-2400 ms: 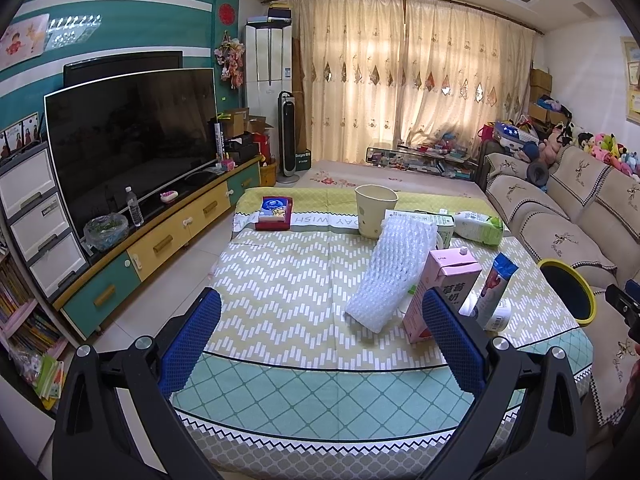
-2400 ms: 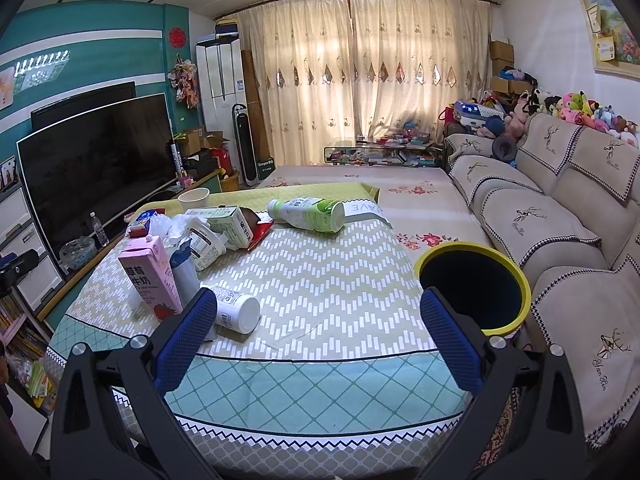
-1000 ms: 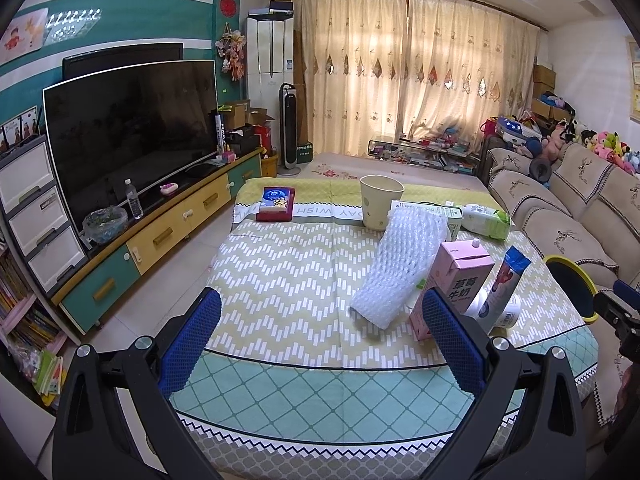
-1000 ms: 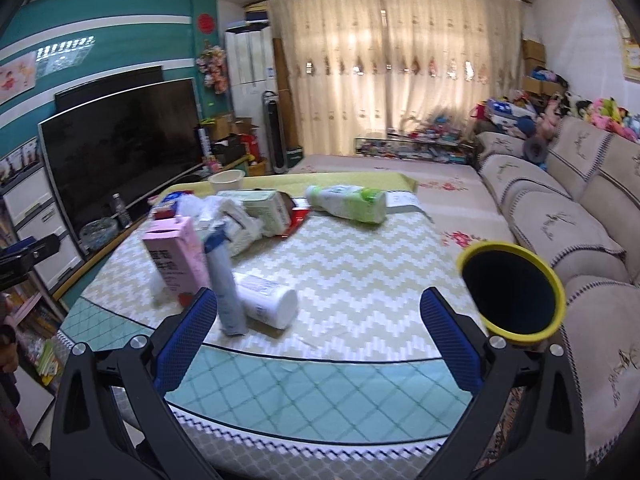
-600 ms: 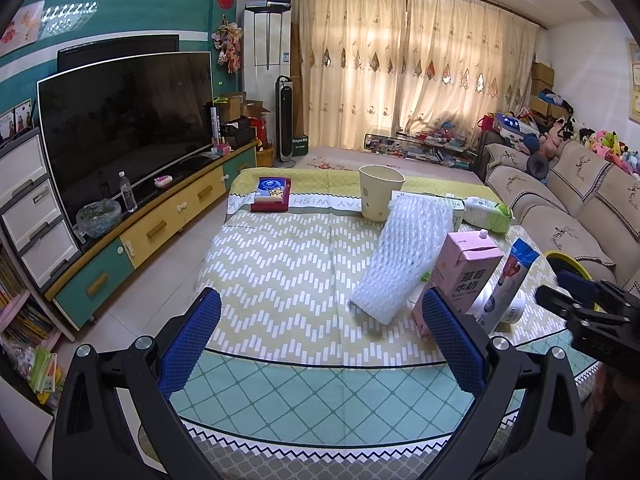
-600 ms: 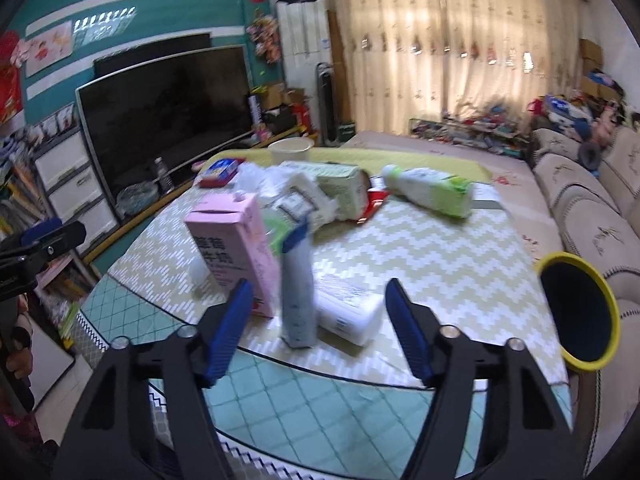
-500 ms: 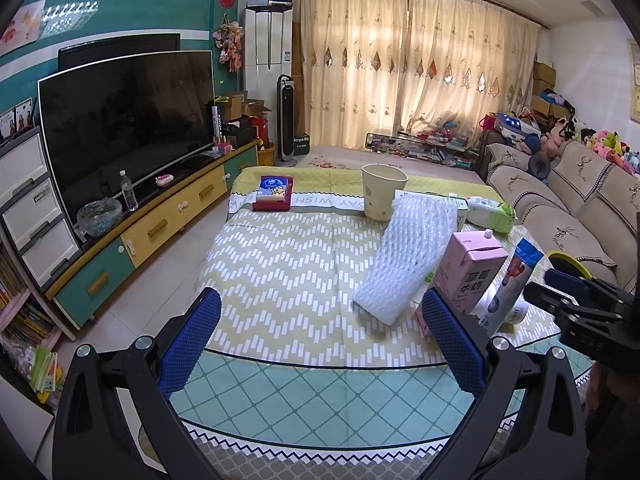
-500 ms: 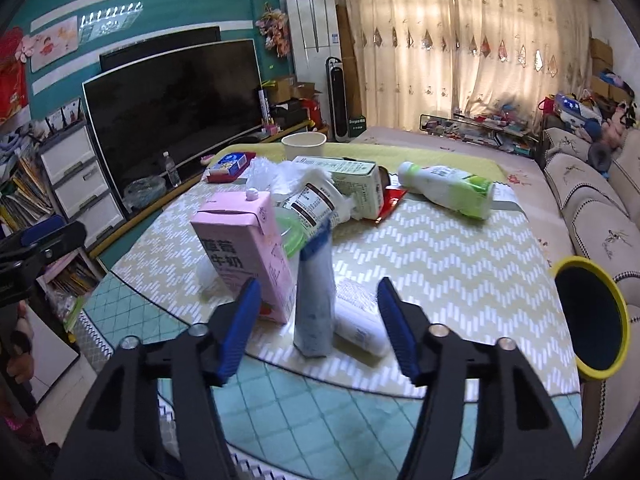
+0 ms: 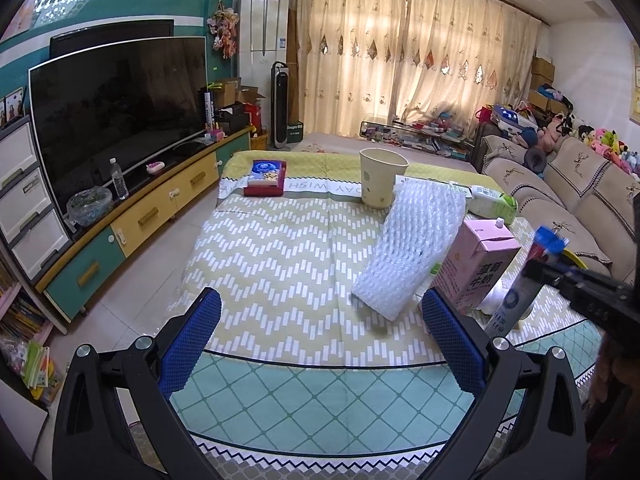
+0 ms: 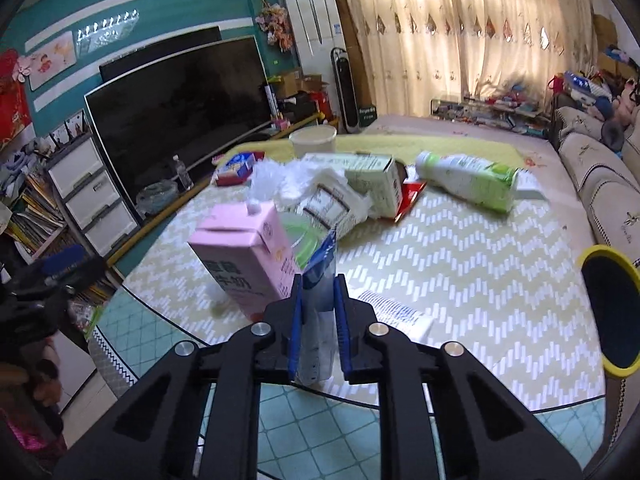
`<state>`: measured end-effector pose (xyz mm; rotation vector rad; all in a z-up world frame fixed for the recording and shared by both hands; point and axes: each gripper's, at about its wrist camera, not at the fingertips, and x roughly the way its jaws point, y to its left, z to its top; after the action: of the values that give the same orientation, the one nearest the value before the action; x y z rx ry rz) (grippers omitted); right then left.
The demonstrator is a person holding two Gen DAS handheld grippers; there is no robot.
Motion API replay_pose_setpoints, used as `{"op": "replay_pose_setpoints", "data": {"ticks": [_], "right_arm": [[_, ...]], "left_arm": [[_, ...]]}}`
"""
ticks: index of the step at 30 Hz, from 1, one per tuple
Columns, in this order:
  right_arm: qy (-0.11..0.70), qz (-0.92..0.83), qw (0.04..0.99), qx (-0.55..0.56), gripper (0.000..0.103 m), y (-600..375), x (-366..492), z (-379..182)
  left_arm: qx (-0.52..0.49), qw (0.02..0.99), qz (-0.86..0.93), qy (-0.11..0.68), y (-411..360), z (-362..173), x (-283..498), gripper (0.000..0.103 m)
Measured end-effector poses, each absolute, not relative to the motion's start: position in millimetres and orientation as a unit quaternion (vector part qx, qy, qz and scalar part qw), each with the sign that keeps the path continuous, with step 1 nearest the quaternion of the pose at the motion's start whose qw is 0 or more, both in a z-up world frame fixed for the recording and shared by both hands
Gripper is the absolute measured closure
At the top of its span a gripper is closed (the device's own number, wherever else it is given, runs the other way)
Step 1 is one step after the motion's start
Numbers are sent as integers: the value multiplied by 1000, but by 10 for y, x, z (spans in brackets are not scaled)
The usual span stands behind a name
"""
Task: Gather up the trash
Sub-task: 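Grasp the small toothpaste tube on the table with the right gripper, then carry the tube over the yellow-rimmed bin and open the right gripper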
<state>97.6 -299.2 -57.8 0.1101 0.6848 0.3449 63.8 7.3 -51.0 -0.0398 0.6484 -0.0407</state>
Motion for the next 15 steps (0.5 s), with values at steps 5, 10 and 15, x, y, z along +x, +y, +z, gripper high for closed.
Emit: {"op": "replay_pose_setpoints", "data": {"ticks": [5, 10, 15], "right_arm": [[300, 142, 941, 64, 89, -3267, 867, -339], [263, 57, 960, 74, 88, -3881, 845, -131], [250, -41, 964, 83, 88, -4592, 967, -115]], "left_arm": [[-15, 947, -37, 318, -26, -541, 663, 4], [-7, 951, -59, 304, -143, -502, 640, 4], [2, 953, -78, 294, -282, -462, 633, 4]]}}
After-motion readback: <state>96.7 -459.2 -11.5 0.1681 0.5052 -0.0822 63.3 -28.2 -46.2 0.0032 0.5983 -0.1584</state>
